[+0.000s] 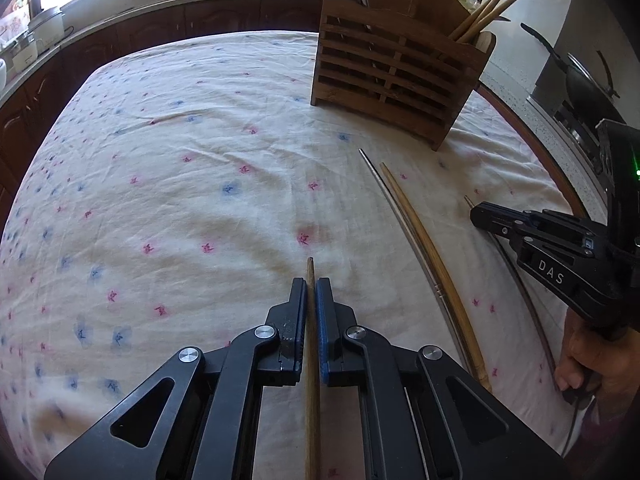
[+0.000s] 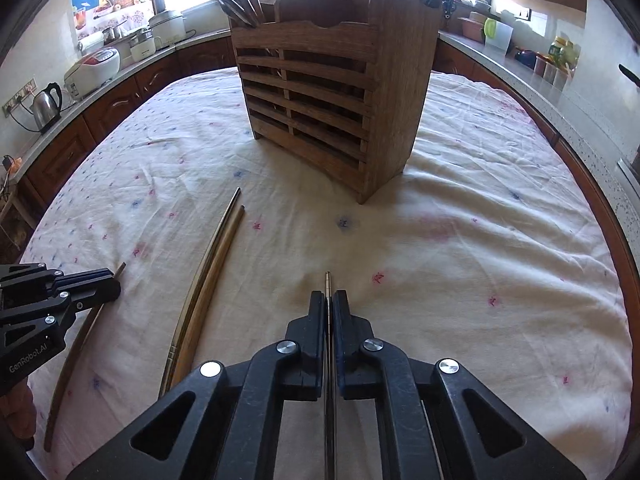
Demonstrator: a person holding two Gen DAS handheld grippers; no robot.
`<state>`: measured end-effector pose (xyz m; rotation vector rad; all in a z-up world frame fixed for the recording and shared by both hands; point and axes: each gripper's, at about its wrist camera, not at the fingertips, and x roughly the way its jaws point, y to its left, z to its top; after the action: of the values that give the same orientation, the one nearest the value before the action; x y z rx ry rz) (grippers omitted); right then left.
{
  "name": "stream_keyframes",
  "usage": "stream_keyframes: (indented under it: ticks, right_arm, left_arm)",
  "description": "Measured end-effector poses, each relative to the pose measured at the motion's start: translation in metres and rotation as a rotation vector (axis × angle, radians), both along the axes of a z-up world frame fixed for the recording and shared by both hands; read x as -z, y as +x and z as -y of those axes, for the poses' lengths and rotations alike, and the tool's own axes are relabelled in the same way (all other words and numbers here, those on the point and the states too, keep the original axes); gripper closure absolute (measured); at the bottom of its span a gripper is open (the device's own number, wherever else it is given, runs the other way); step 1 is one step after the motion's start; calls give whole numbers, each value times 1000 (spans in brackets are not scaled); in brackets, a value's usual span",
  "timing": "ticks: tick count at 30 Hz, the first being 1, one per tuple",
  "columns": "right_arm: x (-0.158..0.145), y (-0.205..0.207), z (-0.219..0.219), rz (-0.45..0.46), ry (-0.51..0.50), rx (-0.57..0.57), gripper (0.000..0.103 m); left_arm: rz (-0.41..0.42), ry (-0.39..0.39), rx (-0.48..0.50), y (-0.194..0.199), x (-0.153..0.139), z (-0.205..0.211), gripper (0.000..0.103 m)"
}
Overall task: Organize utensils
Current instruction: 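Close the left tool on a bamboo chopstick while the right tool grasps a metal chopstick, then lift both chopsticks upright and lower them into the wooden holder with both tools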
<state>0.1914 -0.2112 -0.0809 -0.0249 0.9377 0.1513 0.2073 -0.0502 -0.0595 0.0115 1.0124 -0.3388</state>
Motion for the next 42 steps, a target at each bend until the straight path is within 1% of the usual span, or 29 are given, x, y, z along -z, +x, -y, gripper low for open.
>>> stream_keyframes:
  ticks: [2, 5, 9, 11, 14, 20, 25, 31, 42]
  right_arm:
    - [-5, -5, 4, 5, 44, 8, 99]
    - [-21, -16, 10, 35, 97, 23, 99]
    - [-48, -32, 19, 91, 178, 41, 99]
    - [-63, -39, 24, 124, 202, 49, 99]
    - [-87, -50, 32, 177, 243, 56, 99]
    - [-133, -68, 43, 297, 291, 61, 99]
    - [-163, -77, 48, 380, 307, 64, 99]
    - [-176, -79, 51, 426, 312, 65, 99]
    - [-180, -76, 55, 446, 326, 71, 99]
  left_arm:
    - [14, -20, -9, -5, -7, -7, 99]
    - [35, -65, -21, -11, -23, -17, 99]
    - [86, -116, -24, -21, -50, -29, 99]
    - [111, -144, -22, -26, -65, -34, 99]
    - [160, -166, -25, -32, -87, -41, 99]
    - [255, -209, -31, -44, -126, -53, 99]
    - [306, -226, -29, -46, -145, -55, 99]
    - [338, -231, -34, -44, -156, -55, 99]
    - [365, -247, -41, -35, -168, -52, 99]
